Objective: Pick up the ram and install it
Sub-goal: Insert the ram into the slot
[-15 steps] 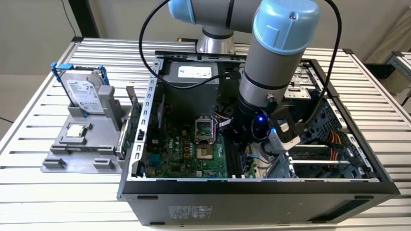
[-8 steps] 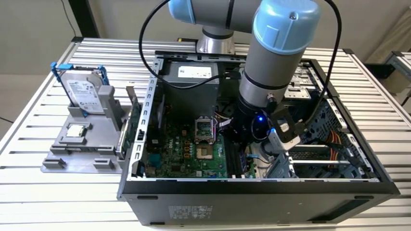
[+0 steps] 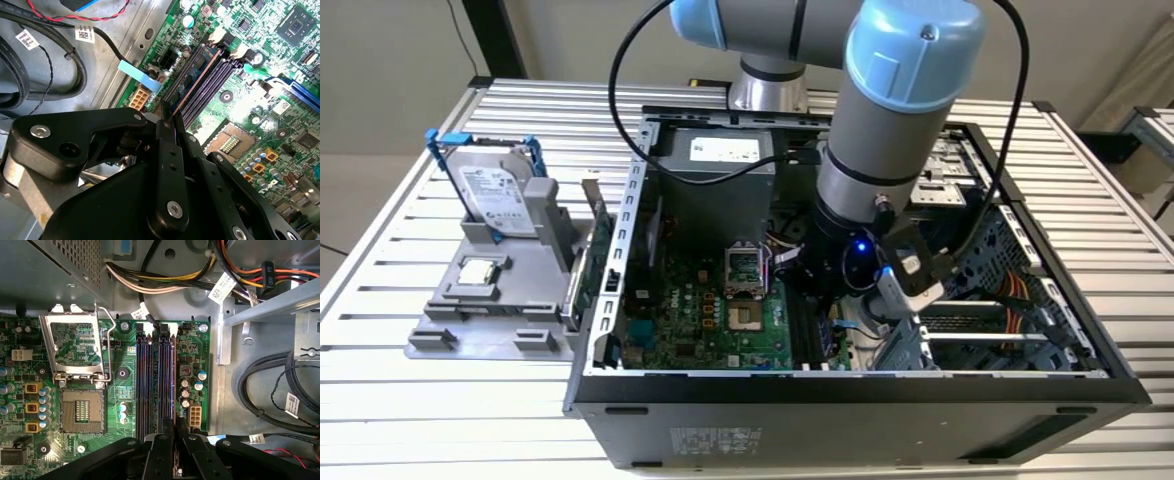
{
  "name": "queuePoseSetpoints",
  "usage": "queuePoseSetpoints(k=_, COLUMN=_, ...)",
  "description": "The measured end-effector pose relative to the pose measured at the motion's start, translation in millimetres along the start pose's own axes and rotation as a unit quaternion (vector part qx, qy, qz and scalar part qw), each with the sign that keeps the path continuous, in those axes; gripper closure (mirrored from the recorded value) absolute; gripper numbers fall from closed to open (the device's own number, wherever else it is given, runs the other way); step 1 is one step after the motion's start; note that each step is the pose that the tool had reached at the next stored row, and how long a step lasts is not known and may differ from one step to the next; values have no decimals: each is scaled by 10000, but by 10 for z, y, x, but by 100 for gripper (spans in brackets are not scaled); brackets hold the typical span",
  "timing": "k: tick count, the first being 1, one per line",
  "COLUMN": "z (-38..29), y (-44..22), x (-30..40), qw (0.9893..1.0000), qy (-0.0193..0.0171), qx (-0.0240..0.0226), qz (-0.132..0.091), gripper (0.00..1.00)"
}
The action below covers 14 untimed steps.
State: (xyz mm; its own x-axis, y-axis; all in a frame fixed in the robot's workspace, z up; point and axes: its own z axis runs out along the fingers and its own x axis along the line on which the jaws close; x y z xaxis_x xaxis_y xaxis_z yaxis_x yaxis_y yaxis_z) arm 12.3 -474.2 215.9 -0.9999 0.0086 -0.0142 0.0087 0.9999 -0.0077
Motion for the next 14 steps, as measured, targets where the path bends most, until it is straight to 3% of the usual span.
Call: queuePoseSetpoints(k=14, z=36, y=9, x=10, qw=10000, qy=1, qx=7, qz=35, gripper=100)
